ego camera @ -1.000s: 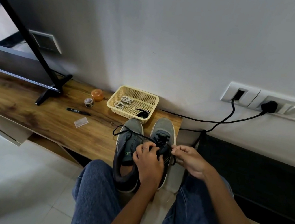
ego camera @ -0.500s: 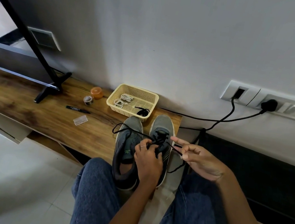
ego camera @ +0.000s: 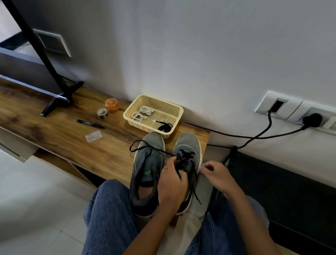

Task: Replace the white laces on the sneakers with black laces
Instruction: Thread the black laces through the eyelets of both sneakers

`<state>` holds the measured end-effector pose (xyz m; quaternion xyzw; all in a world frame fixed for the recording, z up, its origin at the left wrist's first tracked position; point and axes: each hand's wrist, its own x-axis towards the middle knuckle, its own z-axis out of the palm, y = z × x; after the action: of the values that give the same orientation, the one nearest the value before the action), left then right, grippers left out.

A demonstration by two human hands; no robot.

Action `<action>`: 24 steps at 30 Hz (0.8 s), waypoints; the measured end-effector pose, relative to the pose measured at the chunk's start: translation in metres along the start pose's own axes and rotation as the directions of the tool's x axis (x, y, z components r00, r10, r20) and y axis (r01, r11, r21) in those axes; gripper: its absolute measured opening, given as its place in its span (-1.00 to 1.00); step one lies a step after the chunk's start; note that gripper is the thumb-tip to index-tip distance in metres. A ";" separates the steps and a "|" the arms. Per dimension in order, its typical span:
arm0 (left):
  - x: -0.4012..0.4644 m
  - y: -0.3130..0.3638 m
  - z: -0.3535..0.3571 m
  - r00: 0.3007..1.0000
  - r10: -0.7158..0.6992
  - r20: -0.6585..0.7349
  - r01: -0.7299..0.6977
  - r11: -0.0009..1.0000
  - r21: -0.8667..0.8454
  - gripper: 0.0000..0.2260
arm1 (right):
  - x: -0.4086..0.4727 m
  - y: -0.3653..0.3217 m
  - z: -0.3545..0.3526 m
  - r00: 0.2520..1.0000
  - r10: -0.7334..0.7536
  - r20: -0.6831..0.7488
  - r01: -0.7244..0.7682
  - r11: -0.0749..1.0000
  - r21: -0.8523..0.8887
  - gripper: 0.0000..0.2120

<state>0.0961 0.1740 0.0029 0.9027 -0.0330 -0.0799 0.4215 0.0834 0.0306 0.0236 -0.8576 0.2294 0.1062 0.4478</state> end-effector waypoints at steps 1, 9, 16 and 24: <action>0.002 0.000 0.000 1.000 -0.013 0.001 0.013 1.000 0.001 -0.62 | 0.003 -0.005 0.006 1.000 0.000 -0.027 0.001 1.000 0.010 -0.73; 0.008 0.003 -0.002 0.996 -0.089 -0.004 0.089 0.995 0.050 -0.69 | 0.025 -0.014 0.038 0.971 0.021 -0.236 -0.038 0.997 -0.064 -0.83; 0.011 0.007 -0.003 0.989 -0.149 -0.002 0.149 0.982 0.113 -0.69 | 0.021 0.007 0.017 0.982 0.173 -0.080 -0.137 0.933 0.333 -0.80; 0.014 0.006 -0.001 0.977 -0.206 -0.049 0.209 0.976 0.063 -0.69 | 0.001 0.013 0.006 0.964 0.077 0.256 -0.240 0.675 0.698 -0.77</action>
<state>0.1100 0.1689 0.0064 0.9165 0.0677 -0.1033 0.3805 0.0777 0.0282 0.0104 -0.5725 0.2789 0.1335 0.7593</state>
